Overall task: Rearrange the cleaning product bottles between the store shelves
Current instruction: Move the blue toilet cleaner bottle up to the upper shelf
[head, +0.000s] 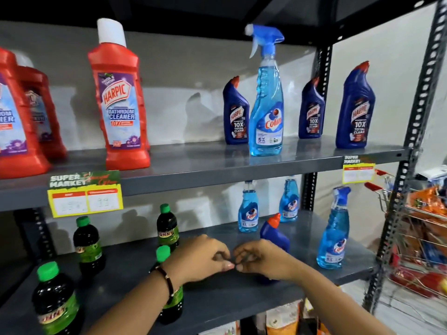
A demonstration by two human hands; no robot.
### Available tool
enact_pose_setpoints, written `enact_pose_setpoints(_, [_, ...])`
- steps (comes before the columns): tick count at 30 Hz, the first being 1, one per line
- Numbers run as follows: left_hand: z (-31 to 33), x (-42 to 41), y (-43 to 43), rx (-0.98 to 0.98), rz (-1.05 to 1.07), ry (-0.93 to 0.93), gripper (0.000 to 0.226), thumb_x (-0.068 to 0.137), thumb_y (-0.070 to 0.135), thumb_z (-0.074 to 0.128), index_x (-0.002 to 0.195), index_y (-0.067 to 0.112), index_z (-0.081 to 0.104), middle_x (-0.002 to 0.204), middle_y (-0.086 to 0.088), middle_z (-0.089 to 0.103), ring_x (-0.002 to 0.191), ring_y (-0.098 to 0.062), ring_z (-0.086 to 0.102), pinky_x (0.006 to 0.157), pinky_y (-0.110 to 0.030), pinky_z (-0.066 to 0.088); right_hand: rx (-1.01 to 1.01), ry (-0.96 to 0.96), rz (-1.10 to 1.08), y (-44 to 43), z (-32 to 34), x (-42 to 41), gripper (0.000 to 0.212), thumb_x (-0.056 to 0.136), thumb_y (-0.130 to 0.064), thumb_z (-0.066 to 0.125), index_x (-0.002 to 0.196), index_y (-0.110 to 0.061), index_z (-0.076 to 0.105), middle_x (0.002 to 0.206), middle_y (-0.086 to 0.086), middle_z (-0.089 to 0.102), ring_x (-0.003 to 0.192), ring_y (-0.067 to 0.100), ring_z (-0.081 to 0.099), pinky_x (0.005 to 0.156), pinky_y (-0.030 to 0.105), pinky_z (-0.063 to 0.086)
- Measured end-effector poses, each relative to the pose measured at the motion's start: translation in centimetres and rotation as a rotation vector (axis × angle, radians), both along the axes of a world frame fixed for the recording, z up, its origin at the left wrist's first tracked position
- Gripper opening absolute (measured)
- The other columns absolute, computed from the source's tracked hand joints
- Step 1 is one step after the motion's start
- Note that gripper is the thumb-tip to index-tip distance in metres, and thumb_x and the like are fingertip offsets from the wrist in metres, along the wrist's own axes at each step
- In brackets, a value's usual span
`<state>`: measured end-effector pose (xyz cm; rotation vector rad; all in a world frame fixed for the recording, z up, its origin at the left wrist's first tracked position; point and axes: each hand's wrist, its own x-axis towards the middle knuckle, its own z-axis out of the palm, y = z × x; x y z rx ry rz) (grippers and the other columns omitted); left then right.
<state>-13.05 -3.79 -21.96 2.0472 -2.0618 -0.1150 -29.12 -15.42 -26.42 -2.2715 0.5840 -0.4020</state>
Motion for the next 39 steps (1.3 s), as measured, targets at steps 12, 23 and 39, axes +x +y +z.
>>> enact_pose_setpoints(12, [-6.4, -8.3, -13.8, -0.249, 0.241, 0.741, 0.077, 0.07, 0.023, 0.077, 0.135, 0.021, 0.036, 0.139, -0.001, 0.045, 0.119, -0.019, 0.049, 0.096, -0.029, 0.043, 0.631, -0.62, -0.486, -11.4, -9.6, -8.3, 0.046, 0.065, 0.018, 0.068, 0.099, -0.009, 0.052, 0.085, 0.005, 0.055, 0.07, 0.023, 0.053, 0.048, 0.017, 0.054])
enact_pose_setpoints(23, [-6.8, -8.9, -16.1, -0.173, 0.35, 0.706, 0.058, 0.076, 0.024, 0.071, 0.129, 0.022, 0.047, 0.126, 0.0, 0.061, 0.112, -0.018, 0.058, 0.093, -0.029, 0.047, 0.444, -0.266, -0.403, -14.3, -14.4, -5.8, 0.056, 0.054, 0.0, 0.078, 0.099, -0.023, 0.053, 0.087, -0.008, 0.066, 0.085, 0.016, 0.063, 0.071, 0.019, 0.051])
enact_pose_setpoints(39, [-2.1, -11.2, -13.1, -0.207, 0.214, 0.631, 0.055, 0.074, 0.013, 0.072, 0.125, 0.023, 0.054, 0.124, -0.001, 0.064, 0.112, -0.017, 0.059, 0.099, -0.036, 0.047, 0.49, -0.292, -0.319, -12.1, -8.9, -7.8, 0.045, 0.058, 0.022, 0.071, 0.086, -0.011, 0.061, 0.063, -0.008, 0.069, 0.058, -0.001, 0.064, 0.047, 0.011, 0.047])
